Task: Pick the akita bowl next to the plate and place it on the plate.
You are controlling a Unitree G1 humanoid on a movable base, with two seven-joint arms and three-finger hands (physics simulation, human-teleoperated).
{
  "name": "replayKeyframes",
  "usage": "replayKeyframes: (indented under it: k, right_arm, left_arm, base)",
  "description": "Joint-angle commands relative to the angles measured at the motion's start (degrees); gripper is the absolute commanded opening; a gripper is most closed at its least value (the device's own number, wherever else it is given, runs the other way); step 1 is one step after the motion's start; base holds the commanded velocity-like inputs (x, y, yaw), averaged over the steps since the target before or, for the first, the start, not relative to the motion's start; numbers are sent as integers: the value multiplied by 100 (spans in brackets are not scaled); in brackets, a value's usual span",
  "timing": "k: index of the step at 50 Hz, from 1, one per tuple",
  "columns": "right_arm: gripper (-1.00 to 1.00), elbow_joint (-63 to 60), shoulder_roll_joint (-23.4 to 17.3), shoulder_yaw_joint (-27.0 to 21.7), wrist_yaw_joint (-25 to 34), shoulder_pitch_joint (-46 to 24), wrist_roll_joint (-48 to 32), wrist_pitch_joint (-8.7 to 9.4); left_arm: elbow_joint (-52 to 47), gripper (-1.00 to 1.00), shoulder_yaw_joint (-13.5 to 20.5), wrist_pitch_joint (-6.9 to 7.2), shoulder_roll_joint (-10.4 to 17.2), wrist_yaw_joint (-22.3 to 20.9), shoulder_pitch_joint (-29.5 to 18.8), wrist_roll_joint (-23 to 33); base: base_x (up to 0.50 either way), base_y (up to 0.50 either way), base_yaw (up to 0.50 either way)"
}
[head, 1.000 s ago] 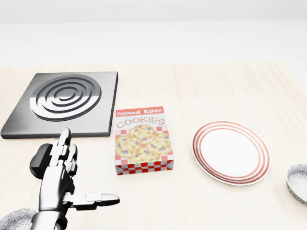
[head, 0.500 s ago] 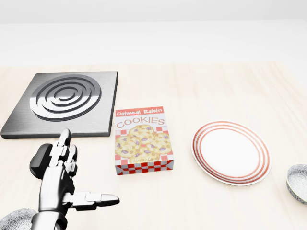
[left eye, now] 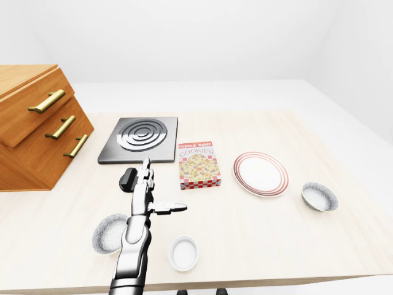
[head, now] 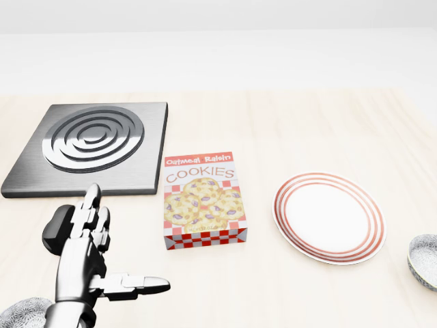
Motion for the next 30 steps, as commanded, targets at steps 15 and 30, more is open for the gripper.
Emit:
replayKeyframes:
  k: [15,30]
  right_arm:
    - [100,907,-359,1290,0,-490,-272,0]
    - [100,1010,-502,1532,0,-543,-407,0]
  left_arm:
    - [-41,100,0,93,-10,0,8,-79]
    - [-13,100,-3,58,-10,2,23,-71]
  base:
    - [0,0,0]
    - [0,0,0]
